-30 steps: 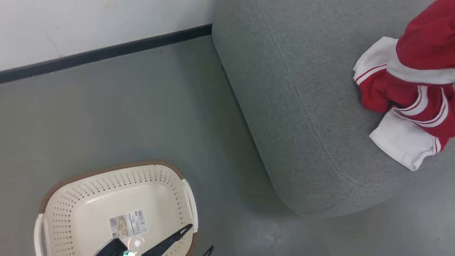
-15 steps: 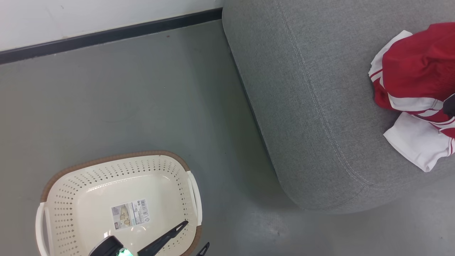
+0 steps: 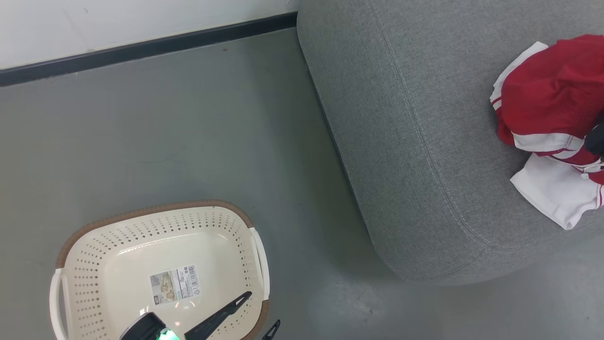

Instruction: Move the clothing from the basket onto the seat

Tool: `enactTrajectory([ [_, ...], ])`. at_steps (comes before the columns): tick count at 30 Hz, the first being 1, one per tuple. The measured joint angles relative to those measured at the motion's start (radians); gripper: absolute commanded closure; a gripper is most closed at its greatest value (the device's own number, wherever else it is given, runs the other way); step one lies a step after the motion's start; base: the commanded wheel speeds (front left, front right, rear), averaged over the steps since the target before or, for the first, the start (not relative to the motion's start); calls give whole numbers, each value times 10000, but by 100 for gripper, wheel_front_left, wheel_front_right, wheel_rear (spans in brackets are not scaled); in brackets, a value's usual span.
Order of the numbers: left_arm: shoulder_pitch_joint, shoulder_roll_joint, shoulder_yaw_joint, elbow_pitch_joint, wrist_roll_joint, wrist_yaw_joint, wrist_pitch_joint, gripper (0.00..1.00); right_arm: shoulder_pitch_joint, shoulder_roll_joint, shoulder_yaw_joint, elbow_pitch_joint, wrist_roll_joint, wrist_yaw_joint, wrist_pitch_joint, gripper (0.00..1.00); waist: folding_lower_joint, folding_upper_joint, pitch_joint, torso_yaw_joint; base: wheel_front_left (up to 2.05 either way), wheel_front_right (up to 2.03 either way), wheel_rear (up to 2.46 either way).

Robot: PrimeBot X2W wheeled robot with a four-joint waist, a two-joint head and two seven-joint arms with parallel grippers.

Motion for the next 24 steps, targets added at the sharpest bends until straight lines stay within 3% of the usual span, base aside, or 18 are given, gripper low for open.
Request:
enactTrajectory([
  [8, 0, -134, -2, 111, 0, 0, 0, 0, -8, 50, 173, 518, -21, 10, 127, 0, 0, 0, -194, -12, 0, 0, 0],
  [24, 13, -865, -184, 546, -82, -2, 0, 0, 360, 234, 905, 1116, -378, 376, 1212, 0, 0, 0, -1086, -106, 0, 0, 0],
])
